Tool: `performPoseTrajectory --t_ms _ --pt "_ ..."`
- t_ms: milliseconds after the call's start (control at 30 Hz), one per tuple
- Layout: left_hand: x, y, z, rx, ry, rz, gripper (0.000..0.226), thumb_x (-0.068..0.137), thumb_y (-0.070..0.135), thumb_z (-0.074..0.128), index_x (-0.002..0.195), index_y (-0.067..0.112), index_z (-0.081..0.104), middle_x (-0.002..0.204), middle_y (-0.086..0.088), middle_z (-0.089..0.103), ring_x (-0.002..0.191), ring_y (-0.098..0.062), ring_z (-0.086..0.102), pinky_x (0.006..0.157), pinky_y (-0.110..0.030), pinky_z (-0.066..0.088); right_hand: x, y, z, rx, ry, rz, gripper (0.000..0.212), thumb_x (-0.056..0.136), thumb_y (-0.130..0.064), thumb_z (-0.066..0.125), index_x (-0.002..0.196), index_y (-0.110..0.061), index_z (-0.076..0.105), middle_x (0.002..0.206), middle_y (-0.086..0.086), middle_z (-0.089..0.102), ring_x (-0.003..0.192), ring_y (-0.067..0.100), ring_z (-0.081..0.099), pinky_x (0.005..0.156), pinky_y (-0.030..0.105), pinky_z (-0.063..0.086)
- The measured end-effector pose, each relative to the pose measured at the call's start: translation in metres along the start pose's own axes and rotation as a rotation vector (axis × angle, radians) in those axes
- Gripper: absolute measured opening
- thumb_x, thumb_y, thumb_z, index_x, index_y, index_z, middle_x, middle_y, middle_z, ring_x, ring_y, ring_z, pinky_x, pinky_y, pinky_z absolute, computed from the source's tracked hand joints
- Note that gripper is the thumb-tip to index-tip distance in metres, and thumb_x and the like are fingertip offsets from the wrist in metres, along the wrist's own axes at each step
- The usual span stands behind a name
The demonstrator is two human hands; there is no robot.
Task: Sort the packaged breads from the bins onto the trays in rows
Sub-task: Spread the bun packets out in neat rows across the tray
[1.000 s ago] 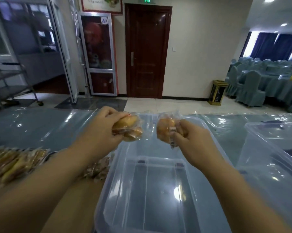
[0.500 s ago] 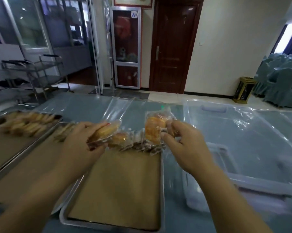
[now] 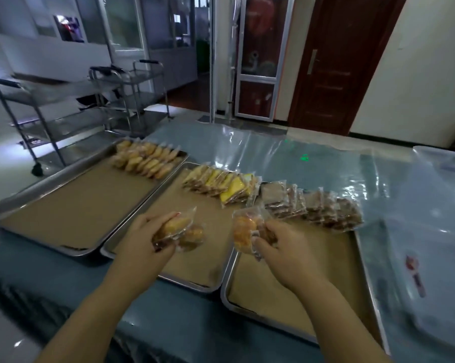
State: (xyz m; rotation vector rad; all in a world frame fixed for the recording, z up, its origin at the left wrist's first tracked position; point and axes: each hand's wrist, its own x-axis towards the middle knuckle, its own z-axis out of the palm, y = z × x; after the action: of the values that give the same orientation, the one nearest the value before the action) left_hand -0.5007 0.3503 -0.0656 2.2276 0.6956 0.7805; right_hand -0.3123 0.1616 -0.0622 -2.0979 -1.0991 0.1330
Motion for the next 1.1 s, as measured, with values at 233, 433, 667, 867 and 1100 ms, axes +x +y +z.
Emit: performPoseTrajectory --t_ms 233,433,667,867,1100 --pt "0.041 -0.075 -0.034 -0.016 0.006 -0.055 0.055 0.074 -0.004 0.07 0.117 0.029 0.06 0.097 0.01 0.047 0.085 0.009 0.053 0.071 0.001 0.038 0.072 -0.019 0.089 0.056 -0.062 0.038 0.026 0.083 -0.035 0.058 0.064 -0.042 0.042 0.07 -0.01 0.05 0.06 0.004 0.047 0.05 0.023 0.032" --pt "0.102 -0.143 -0.072 0.038 -0.045 -0.101 0.053 0.075 0.004 0.071 0.118 0.031 0.057 0.101 0.007 0.049 0.09 0.015 0.047 0.073 0.003 0.034 0.143 -0.051 0.157 0.066 -0.083 0.036 0.022 0.083 -0.034 0.06 0.067 -0.039 0.046 0.067 -0.012 0.053 0.061 0.002 0.05 0.05 0.023 0.033" --pt "0.144 -0.217 -0.106 -0.006 -0.022 -0.221 0.057 0.077 0.005 0.07 0.121 0.037 0.051 0.104 0.015 0.043 0.088 0.007 0.052 0.07 -0.003 0.04 0.208 -0.086 0.215 0.029 -0.15 0.009 0.026 0.082 -0.029 0.061 0.062 -0.033 0.044 0.063 -0.01 0.049 0.059 0.004 0.045 0.05 0.025 0.032" --pt "0.172 -0.274 -0.132 -0.047 -0.012 -0.261 0.054 0.079 0.003 0.068 0.119 0.035 0.049 0.103 0.016 0.041 0.084 0.018 0.047 0.067 0.002 0.038 0.244 -0.114 0.259 -0.023 -0.193 0.003 0.008 0.084 -0.036 0.059 0.078 -0.034 0.053 0.076 -0.009 0.054 0.068 0.006 0.049 0.057 0.028 0.04" --pt "0.247 -0.352 -0.178 -0.01 -0.014 -0.208 0.043 0.081 0.022 0.066 0.119 0.038 0.053 0.104 0.015 0.046 0.09 0.007 0.049 0.071 -0.014 0.038 0.287 -0.143 0.33 -0.053 -0.185 0.163 0.016 0.085 -0.042 0.057 0.1 -0.036 0.06 0.087 -0.014 0.056 0.077 0.001 0.053 0.063 0.024 0.044"
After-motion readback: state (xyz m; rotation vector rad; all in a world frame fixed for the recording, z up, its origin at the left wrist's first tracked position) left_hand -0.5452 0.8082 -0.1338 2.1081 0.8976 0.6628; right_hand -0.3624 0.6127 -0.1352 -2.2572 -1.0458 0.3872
